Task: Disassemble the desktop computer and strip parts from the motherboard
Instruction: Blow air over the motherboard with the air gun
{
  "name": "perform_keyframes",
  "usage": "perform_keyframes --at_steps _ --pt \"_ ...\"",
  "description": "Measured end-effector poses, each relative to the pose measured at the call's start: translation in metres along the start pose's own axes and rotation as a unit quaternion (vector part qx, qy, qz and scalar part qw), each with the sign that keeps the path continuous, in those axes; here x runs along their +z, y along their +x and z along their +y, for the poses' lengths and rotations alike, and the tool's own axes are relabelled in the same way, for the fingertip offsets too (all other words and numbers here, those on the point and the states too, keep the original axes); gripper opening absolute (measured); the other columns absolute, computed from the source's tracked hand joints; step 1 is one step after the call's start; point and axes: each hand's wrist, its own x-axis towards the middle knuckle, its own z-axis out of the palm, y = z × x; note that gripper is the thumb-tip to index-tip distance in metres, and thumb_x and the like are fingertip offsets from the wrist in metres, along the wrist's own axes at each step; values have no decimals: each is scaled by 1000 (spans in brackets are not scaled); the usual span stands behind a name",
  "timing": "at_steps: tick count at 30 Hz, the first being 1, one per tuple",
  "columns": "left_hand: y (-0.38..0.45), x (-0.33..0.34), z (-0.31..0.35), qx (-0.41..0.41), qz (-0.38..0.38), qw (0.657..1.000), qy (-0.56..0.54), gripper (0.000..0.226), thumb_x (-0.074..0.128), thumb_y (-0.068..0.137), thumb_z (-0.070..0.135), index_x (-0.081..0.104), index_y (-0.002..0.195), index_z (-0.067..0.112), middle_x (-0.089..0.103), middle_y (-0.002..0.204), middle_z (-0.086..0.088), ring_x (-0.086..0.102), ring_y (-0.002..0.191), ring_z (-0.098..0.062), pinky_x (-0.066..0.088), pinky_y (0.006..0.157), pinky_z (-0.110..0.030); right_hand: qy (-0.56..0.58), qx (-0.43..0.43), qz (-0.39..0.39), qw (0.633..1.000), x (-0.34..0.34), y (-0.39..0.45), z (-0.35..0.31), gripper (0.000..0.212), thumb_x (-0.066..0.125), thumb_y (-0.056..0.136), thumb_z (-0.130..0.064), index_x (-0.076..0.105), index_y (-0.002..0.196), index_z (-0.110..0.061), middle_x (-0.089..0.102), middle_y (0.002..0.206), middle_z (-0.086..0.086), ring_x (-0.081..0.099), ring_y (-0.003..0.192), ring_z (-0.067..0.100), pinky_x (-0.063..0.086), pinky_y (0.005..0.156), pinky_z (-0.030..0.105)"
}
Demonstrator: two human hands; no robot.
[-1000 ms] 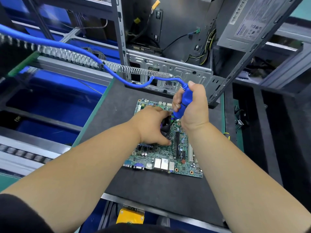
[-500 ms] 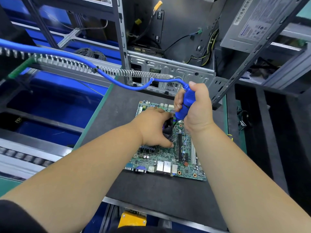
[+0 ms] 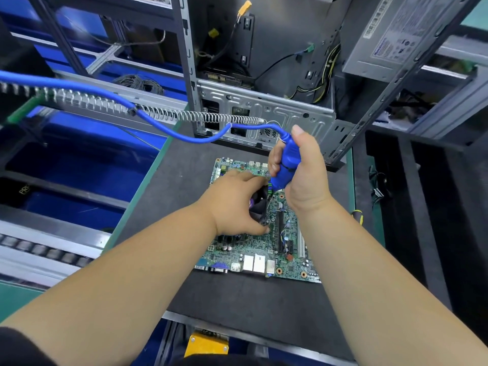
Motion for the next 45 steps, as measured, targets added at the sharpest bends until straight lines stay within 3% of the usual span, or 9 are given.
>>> perform_keyframes --at_steps 4,10,18,23,31,35,40,45 --pt "-8 4 0 16 50 999 -6 89 77 53 63 55 129 21 54 99 6 47 93 -21 43 89 -36 -1 -6 -17 1000 -3 -4 1 45 55 76 -58 54 51 -21 48 52 0 41 47 18 34 48 30" --pt "1 1 3 13 12 999 29 75 73 54 67 56 111 22 41 86 12 40 85 -16 44 87 -39 -43 -12 -28 999 -3 -8 5 46 52 76 -58 55 49 -21 46 48 1 40 47 19 32 53 30" --pt "5 -4 12 3 -40 996 76 88 69 57 69 50 129 24 54 99 6 43 94 -22 47 89 -42 -28 -6 -10 1000 -6 -7 6 50 50 74 -61 53 48 -19 44 45 3 37 44 19 31 51 28" --pt "9 -5 14 1 -56 995 88 97 69 57 68 44 139 24 47 95 8 46 98 -24 47 90 -41 24 -10 1 1000 -7 -7 3 48 51 72 -57 49 49 -16 42 47 2 35 44 17 33 45 24" --pt "8 -6 14 -4 -47 997 67 78 72 56 66 54 118 24 41 87 10 42 90 -21 48 87 -41 -10 -12 2 1000 -3 -5 0 44 50 69 -53 48 47 -15 41 45 4 35 43 19 32 45 26" --pt "5 -5 13 0 -43 996 74 80 71 56 68 53 121 24 42 89 10 45 92 -22 47 88 -40 1 -9 5 1000 -2 -6 1 46 52 73 -57 51 48 -18 44 48 3 38 45 19 35 47 27" --pt "6 -7 16 -6 -52 995 84 79 72 57 68 53 120 23 39 88 9 33 87 -19 48 85 -41 -22 -12 -12 1000 -3 -10 2 46 54 75 -57 53 49 -18 46 51 3 40 48 19 33 50 29" --pt "10 -9 17 -11 -72 994 84 84 71 55 68 52 124 24 46 92 8 40 92 -21 47 88 -42 -12 -14 1 1000 -5 -7 1 42 53 71 -54 52 47 -19 46 49 1 37 46 19 29 48 30"
